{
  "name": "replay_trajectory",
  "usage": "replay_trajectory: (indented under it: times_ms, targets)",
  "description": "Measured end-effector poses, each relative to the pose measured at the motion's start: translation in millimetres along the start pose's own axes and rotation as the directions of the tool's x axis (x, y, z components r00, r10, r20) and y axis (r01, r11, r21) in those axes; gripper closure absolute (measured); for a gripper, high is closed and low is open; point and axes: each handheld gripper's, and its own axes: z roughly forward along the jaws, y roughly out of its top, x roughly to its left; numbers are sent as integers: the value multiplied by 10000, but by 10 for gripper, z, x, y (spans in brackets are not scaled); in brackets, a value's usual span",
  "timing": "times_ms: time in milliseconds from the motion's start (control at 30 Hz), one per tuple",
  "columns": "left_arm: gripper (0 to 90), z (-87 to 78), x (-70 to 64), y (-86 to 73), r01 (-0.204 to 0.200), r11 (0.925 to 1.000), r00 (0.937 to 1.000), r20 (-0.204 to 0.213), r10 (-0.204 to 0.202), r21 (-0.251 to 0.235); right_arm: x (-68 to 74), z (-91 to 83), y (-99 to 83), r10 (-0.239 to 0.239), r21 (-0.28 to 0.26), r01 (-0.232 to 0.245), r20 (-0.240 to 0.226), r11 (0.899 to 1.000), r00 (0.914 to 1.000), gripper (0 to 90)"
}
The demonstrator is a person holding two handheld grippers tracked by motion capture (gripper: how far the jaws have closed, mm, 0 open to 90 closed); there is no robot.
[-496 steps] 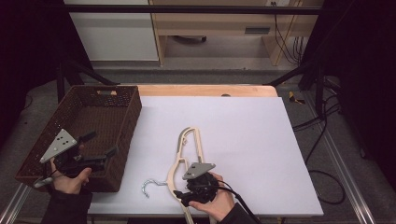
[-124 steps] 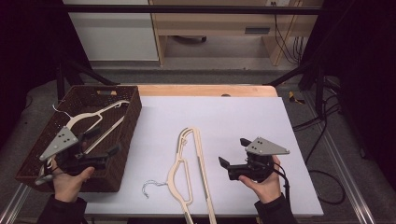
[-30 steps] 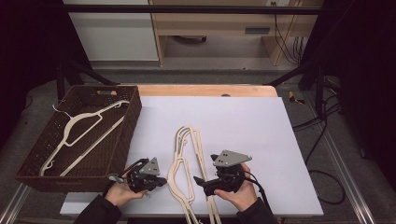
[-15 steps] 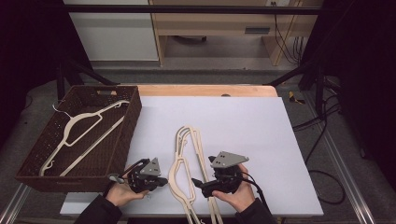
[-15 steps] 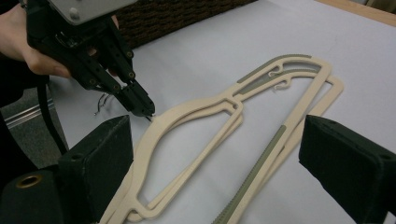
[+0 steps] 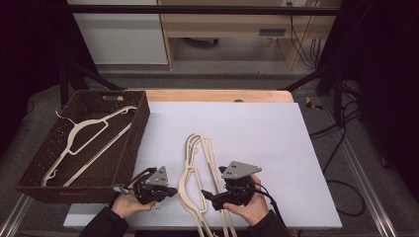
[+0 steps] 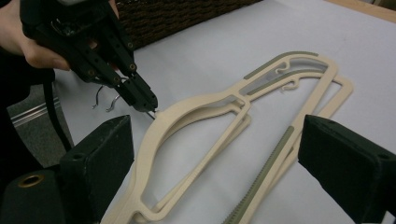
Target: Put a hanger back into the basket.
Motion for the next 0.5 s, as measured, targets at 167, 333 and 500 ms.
replay_trajectory:
  times_ms: [167,333,500]
  targets:
    - [888,-76,-40,69,240,9997,9997,-101,-239,28,63,64,-7,62,35,-62,-162,10000,9998,121]
    - [889,-160,-81,138,152,9999,9996,-227,-152,-15,161,149,-7,-54,264,62,-293,9996,9996,119]
    - [889,-237,-112,214,220,9998,9991,-374,-220,-5,267,272,-23,-124,484,150,-521,9987,9986,128]
